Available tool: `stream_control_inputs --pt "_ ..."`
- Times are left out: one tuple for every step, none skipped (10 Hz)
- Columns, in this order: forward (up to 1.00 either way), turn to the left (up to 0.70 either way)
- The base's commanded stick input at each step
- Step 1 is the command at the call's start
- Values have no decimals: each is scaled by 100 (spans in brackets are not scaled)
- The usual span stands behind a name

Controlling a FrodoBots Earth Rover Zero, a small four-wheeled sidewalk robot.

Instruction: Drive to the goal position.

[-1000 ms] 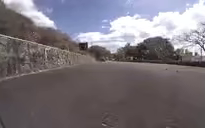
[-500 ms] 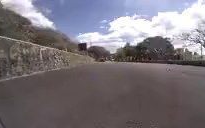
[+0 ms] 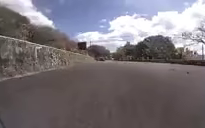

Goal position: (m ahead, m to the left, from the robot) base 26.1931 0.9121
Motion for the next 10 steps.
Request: stream_control_inputs --pt "85 1" --pt "85 1" --pt "85 1" --pt "85 1" --pt "85 1" --pt "85 1" --pt "85 1" --pt "85 1" --pt "85 1" --pt "85 1"
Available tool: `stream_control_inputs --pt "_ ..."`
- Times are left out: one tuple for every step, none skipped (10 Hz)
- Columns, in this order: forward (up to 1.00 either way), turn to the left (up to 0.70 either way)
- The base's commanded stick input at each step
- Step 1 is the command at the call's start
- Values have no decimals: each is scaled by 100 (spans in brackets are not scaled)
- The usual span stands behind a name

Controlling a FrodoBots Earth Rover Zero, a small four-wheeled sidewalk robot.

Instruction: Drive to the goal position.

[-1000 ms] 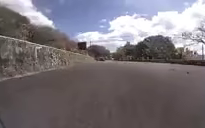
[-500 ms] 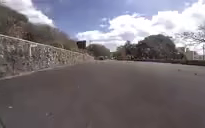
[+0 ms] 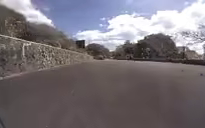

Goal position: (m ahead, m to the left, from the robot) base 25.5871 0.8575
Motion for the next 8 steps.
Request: stream_control_inputs --pt "85 1" --pt "85 1" --pt "85 1" --pt "85 1" --pt "85 1" --pt "85 1" --pt "85 1" --pt "85 1"
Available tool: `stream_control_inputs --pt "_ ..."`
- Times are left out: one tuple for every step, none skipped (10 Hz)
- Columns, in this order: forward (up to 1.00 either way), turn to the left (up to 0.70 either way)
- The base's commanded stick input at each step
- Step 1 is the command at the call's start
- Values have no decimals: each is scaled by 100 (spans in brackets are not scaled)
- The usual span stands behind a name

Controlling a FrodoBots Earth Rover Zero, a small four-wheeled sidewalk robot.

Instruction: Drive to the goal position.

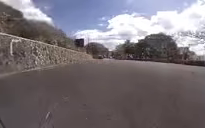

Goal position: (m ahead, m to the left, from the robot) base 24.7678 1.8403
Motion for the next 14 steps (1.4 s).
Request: stream_control_inputs --pt "85 1" --pt "85 1" --pt "85 1" --pt "85 1" --pt "85 1" --pt "85 1" --pt "85 1" --pt "85 2" --pt "85 3" --pt "85 3" --pt "85 2" --pt "85 1" --pt "85 1" --pt "85 1"
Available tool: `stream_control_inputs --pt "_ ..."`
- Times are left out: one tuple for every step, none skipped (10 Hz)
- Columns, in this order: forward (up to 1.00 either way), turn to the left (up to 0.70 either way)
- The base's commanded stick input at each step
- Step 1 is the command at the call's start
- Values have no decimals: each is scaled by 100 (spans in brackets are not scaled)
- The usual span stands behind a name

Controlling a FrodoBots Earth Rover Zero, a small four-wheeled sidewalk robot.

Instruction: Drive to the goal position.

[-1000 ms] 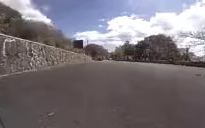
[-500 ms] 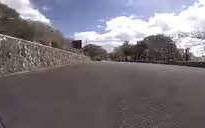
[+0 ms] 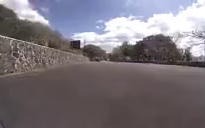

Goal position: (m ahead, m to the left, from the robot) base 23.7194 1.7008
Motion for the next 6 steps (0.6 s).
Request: stream_control_inputs --pt "85 1" --pt "85 1" --pt "85 1" --pt "85 1" --pt "85 1" --pt "85 1"
